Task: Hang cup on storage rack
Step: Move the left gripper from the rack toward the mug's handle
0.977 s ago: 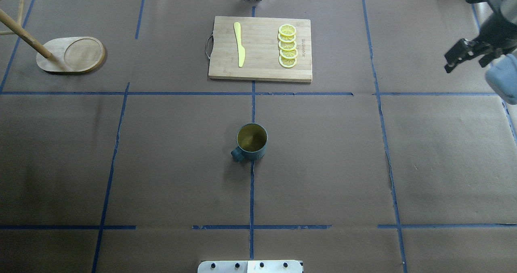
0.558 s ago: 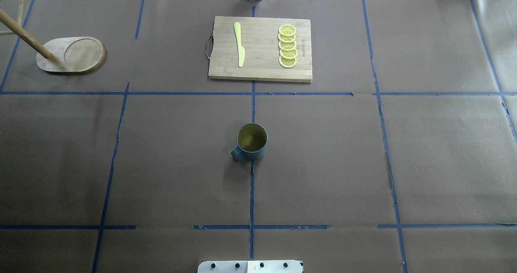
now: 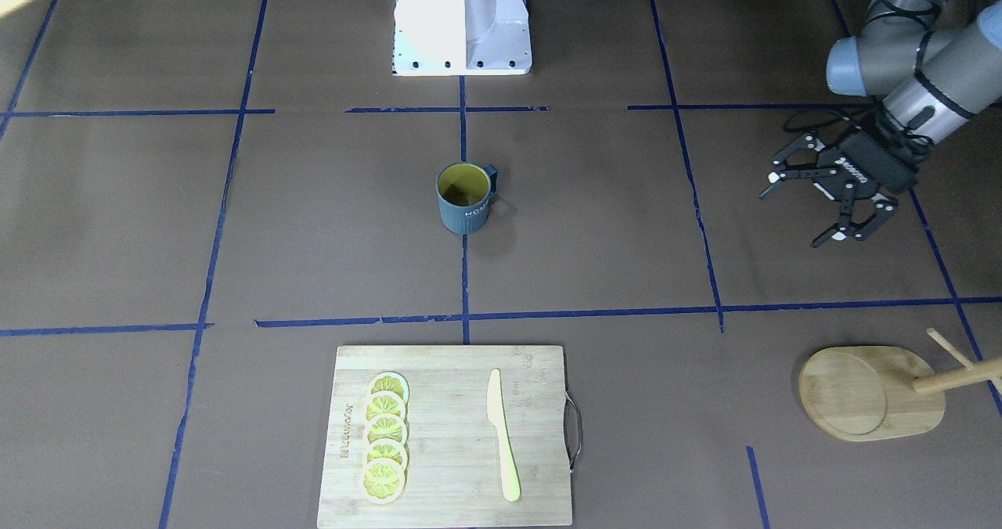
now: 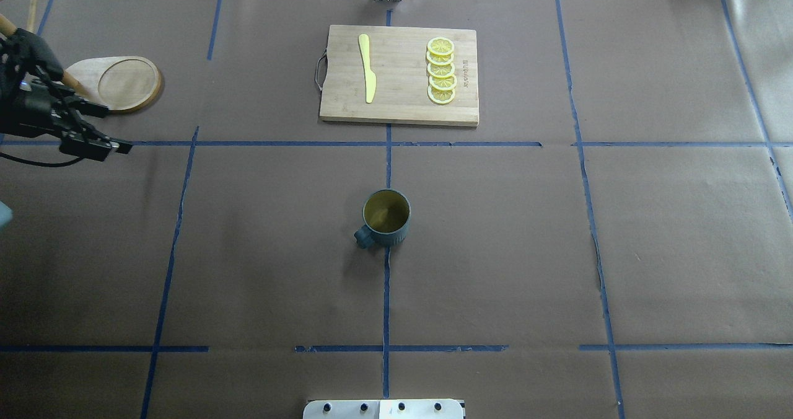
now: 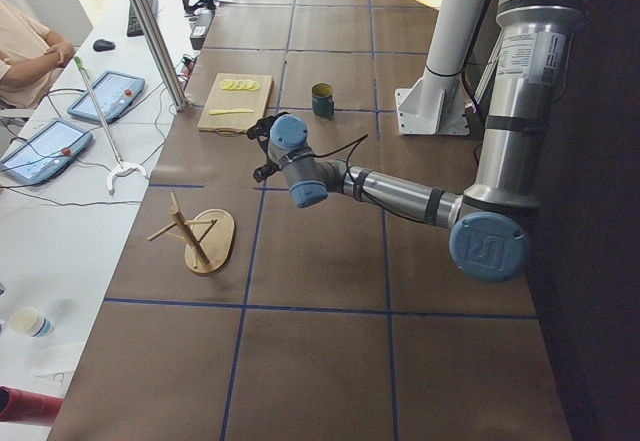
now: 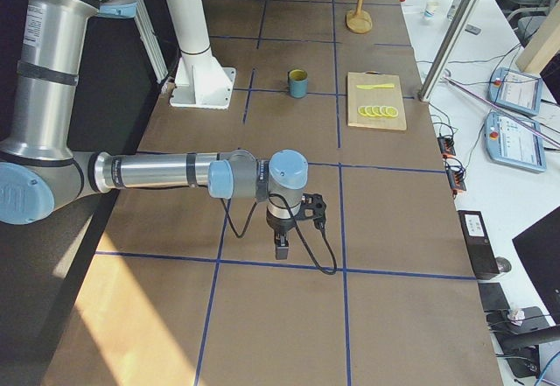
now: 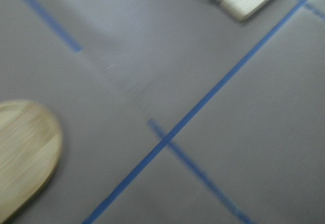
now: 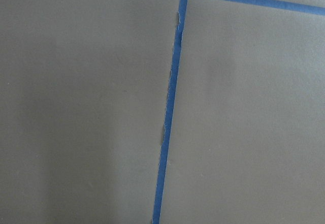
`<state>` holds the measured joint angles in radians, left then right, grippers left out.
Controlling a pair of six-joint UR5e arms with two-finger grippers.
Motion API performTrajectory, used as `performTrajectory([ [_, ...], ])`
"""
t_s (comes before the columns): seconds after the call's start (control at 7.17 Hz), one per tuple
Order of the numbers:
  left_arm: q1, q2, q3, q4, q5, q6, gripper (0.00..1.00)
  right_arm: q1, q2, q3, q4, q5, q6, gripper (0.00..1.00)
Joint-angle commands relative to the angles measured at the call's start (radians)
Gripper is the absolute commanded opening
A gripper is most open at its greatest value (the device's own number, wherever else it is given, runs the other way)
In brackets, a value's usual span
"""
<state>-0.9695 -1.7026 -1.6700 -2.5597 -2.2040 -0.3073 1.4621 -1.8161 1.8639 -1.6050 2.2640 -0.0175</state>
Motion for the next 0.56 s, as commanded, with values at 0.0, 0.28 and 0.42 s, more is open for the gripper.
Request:
performTrajectory([
  [0.0, 0.282, -0.041, -0.004, -0.175, 0.346, -0.073, 1.0, 0.001, -0.003, 0.0, 0.002, 0.002, 0.001, 1.0],
  [0.28, 0.488, -0.127, -0.004, -0.183, 0.557, -0.069, 1.0, 0.001, -0.003, 0.0, 0.002, 0.002, 0.001, 1.0],
  [0.42, 0.623, -0.162, 0.005, -0.18, 0.722, -0.07, 1.0, 0.001, -0.003, 0.0, 0.002, 0.002, 0.001, 1.0],
])
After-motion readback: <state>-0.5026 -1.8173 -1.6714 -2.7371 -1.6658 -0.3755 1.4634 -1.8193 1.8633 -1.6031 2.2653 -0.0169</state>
